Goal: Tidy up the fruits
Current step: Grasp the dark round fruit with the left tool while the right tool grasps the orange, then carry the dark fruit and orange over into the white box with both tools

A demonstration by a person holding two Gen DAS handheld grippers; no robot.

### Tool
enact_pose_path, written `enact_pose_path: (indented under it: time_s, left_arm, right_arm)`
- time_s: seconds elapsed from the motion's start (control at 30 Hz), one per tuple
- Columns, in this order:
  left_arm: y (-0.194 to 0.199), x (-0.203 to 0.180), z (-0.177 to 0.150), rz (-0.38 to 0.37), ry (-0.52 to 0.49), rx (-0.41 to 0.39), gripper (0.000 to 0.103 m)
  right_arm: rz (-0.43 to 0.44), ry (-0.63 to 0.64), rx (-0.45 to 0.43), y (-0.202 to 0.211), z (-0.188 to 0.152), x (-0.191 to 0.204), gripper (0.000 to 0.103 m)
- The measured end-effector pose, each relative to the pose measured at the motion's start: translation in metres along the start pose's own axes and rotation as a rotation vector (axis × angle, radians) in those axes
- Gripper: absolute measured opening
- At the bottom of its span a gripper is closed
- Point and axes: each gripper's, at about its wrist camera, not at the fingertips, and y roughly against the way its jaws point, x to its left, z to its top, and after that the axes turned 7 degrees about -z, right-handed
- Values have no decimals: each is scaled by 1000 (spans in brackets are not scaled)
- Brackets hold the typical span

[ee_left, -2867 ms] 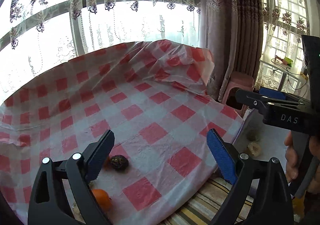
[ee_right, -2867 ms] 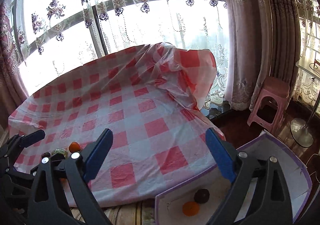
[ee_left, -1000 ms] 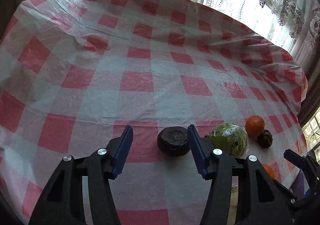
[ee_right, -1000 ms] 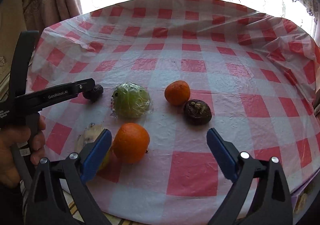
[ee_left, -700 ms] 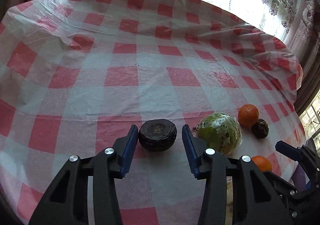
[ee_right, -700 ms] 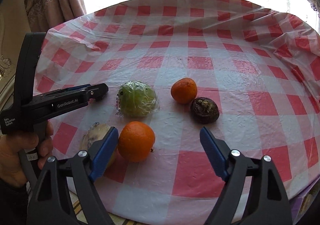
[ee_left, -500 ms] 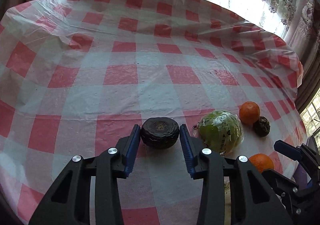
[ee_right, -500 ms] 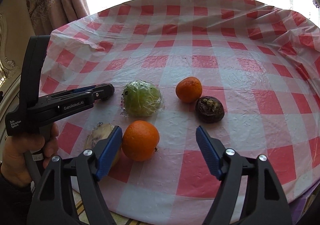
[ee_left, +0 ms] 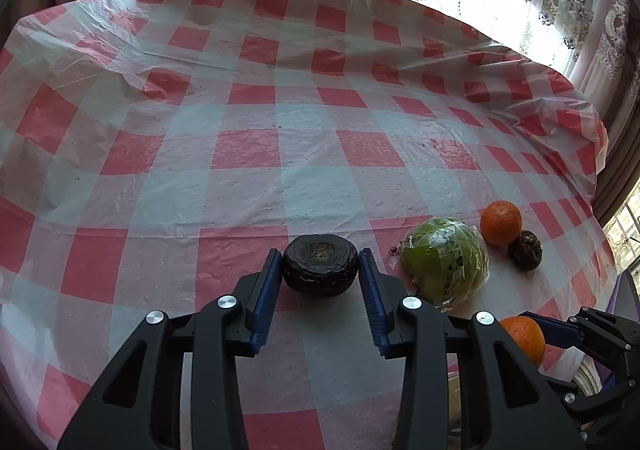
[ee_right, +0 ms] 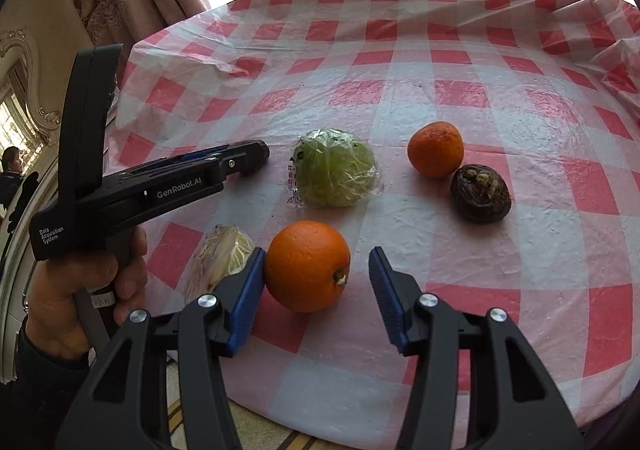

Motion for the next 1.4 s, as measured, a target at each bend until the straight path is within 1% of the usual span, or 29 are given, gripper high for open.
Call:
enact_pose_path:
  time_s: [0.03,0.13,0.3,0.77,1.2,1.4]
  left_arm:
    - [0,0,0,-1,1,0,37]
    - [3,0,0,0,1,-8,37]
    - [7,0,-1,2,-2,-24,37]
    - [24,-15,-4,24,-27,-59,37]
    - [51,-43,-9,25,-57,-92,37]
    - [61,-64,-12,10,-88,-96,37]
  right_arm:
    - [12,4,-3,0,0,1,43]
    - [1,19,-7,2,-1,5,43]
    - [-2,7,-16,4,-3,3,42]
    - [-12,-76,-60,19,-11,-15,42]
    - [-39,-120,-110,41,-20,-31,42]
    - [-57,-142,-130,54,-25,-42,42]
